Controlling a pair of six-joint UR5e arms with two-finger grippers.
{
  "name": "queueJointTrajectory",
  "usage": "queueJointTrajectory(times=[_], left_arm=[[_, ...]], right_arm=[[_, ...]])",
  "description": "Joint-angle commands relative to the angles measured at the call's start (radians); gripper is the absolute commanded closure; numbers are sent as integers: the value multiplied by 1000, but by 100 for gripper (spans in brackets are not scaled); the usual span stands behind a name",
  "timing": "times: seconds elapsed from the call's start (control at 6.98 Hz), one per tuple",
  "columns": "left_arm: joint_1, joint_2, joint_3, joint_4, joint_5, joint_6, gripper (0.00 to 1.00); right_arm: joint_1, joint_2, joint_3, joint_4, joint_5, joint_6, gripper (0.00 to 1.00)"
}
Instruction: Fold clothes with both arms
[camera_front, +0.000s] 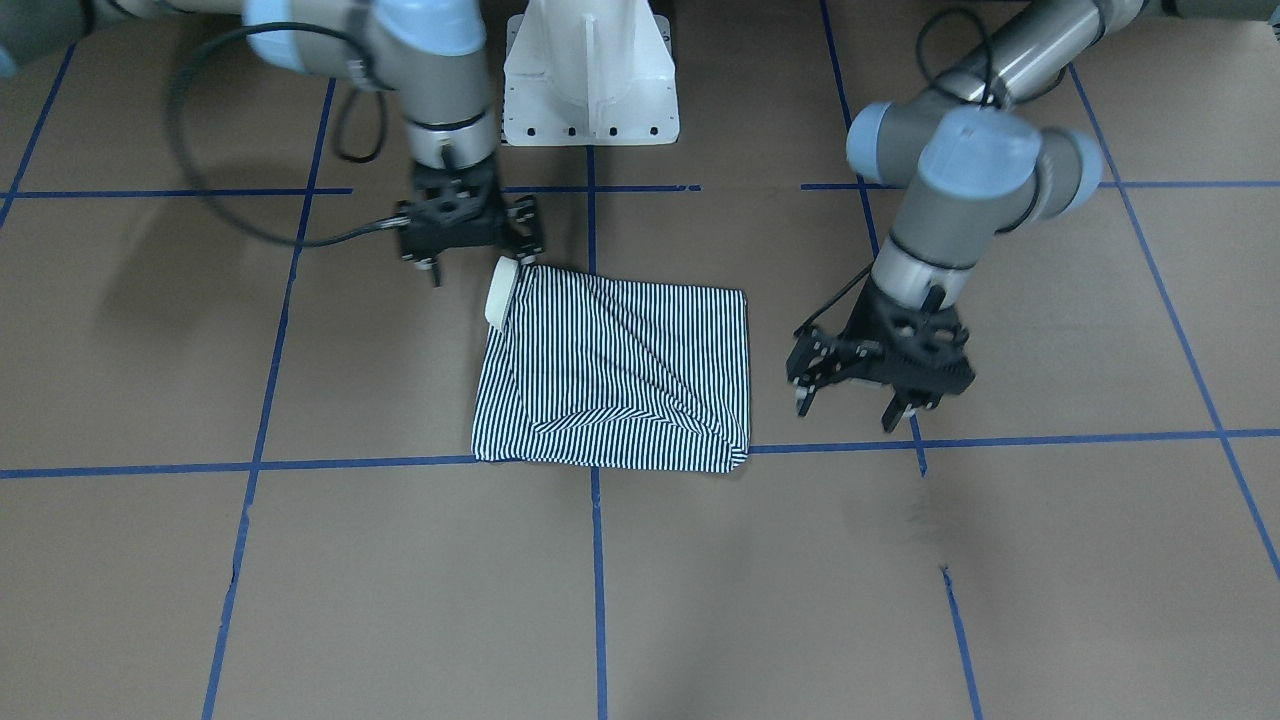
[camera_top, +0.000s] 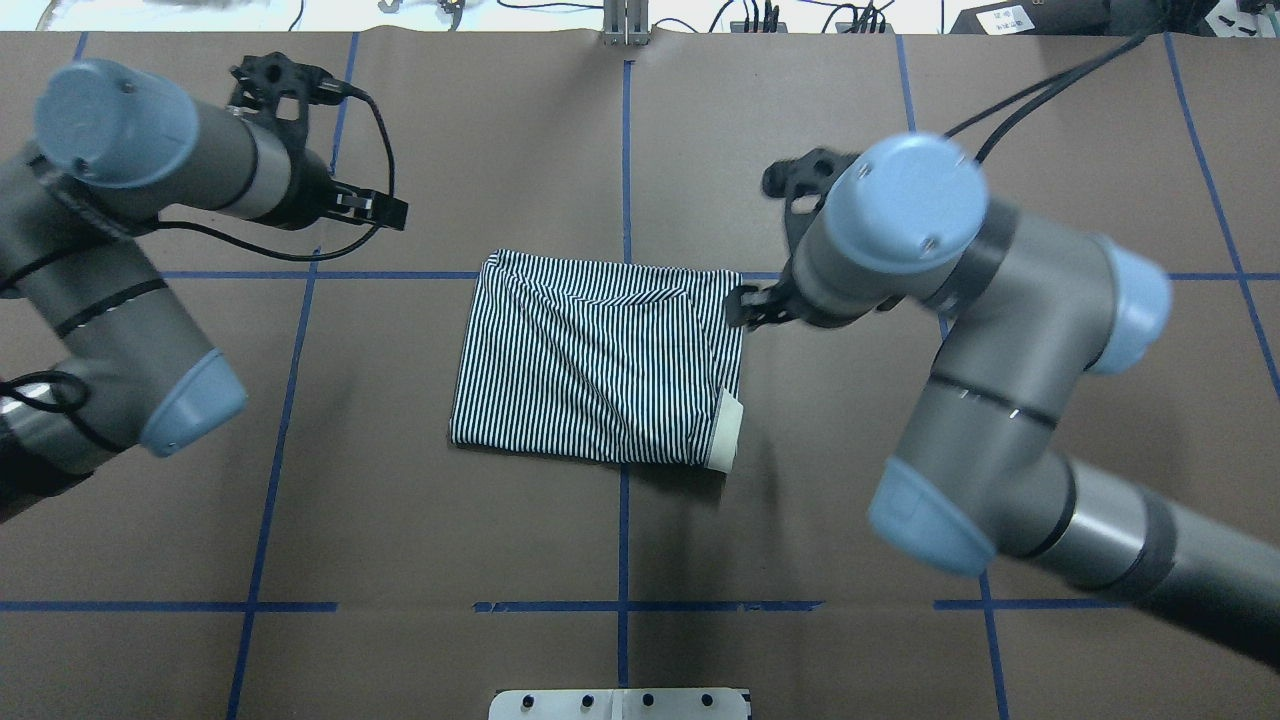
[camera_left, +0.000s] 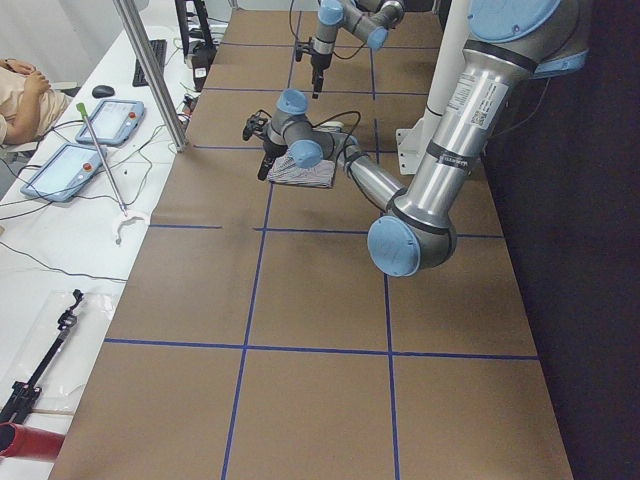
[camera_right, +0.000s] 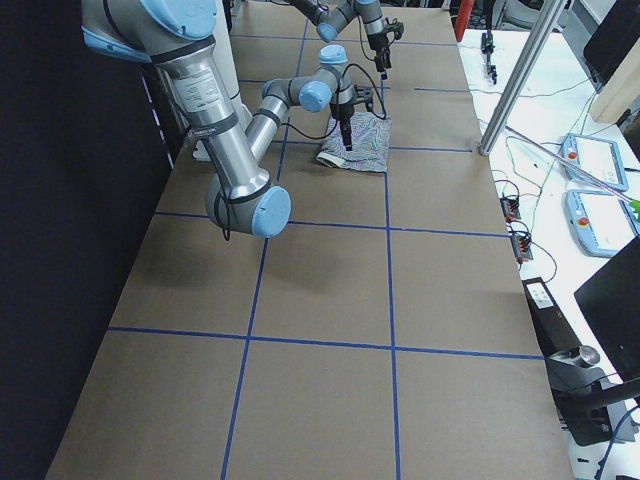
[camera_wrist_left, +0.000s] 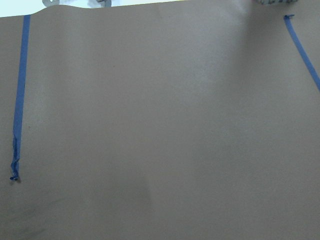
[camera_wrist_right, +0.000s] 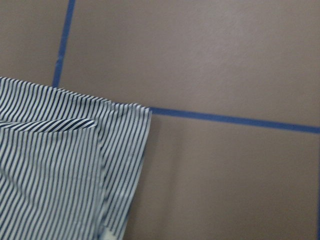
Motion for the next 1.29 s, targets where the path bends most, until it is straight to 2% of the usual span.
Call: queueJointTrajectory(times=[0.0, 0.14, 0.29, 0.43, 0.57, 0.72, 0.86, 1.0, 1.15], left_arm=[[-154, 178, -260, 232, -63, 311, 0], [-278, 250, -253, 232, -113, 518, 0], [-416, 323, -209, 223, -190, 701, 0], [-465, 418, -166, 226, -215, 708, 0], [-474, 442, -83, 226, -214, 707, 0], [-646, 430, -25, 226, -230, 718, 0], [-695, 444, 62, 231, -388, 763, 0], [-732, 454, 142, 241, -509, 911, 0], [-743, 480, 170, 240, -517, 958, 0]], right_arm=[[389, -161, 26, -68, 271, -529, 0], [538, -274, 17, -71, 307, -800, 0], [655, -385, 4, -68, 357, -976, 0], [709, -555, 8, -34, 377, -994, 0], [722, -661, -9, 9, 379, -991, 0], [749, -685, -44, 11, 379, -991, 0], [782, -691, -100, 12, 437, -993, 0], [827, -691, -113, 12, 483, -990, 0], [855, -691, -115, 12, 497, -990, 0]])
